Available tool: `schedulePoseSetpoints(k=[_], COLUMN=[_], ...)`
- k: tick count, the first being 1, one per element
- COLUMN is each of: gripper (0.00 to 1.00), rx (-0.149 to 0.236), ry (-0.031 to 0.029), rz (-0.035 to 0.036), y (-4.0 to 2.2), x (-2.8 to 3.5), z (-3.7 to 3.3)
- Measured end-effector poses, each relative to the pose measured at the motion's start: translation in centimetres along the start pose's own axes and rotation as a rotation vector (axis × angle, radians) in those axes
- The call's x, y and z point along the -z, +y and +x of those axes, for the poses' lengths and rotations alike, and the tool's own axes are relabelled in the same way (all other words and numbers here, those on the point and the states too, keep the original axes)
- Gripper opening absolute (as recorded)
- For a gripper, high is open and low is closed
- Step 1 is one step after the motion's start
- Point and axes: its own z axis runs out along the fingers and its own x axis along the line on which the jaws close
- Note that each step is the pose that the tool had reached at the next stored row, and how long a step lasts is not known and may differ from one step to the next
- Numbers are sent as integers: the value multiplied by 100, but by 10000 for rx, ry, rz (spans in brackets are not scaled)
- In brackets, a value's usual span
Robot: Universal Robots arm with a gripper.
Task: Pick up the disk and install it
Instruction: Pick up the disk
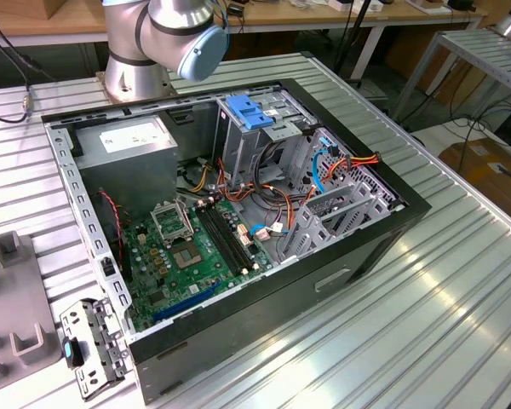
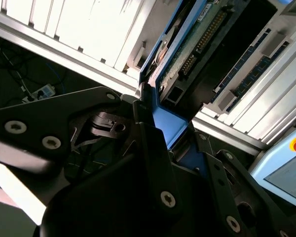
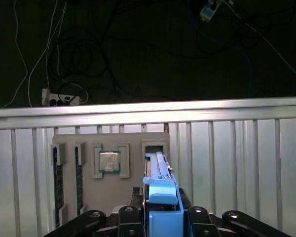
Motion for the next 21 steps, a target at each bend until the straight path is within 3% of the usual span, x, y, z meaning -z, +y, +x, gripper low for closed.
schedulePoseSetpoints(k=[21], gripper=[37], rx=[0], ry=[-1], rz=[1], y=[0], x=[99], z=[3])
